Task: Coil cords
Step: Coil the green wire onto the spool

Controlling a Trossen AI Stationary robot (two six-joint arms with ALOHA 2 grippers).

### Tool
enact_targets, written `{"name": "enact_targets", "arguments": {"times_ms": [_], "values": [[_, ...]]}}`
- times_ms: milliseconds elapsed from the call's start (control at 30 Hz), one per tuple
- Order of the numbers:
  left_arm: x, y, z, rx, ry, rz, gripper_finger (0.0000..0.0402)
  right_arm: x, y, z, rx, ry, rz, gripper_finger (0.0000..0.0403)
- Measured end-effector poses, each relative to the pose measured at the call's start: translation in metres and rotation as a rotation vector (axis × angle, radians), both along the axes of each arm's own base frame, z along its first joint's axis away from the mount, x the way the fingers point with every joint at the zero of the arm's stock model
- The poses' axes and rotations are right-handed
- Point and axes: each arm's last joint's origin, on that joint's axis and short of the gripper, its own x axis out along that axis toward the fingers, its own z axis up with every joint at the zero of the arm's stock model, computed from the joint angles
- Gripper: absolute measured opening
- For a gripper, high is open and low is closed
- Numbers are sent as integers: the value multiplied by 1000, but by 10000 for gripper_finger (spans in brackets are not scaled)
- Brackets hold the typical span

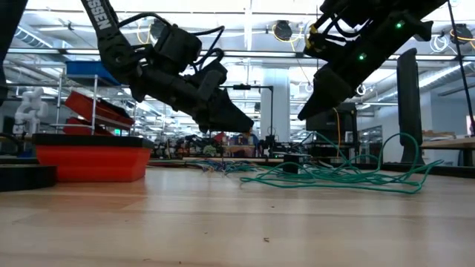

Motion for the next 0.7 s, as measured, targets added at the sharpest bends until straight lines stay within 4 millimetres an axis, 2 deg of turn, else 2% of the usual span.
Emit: {"name": "enact_targets", "arguments": {"times_ms": [267,433,700], "values": [[2,-6,4,40,-25,-32,164,1,1,1,58,-63,-54,77],[2,-6,6,44,-49,-31,164,4,-1,4,37,-85,-40,77],[3,-13,5,22,-41,-46,164,4,-31,15,38,-127,-34,77]]}}
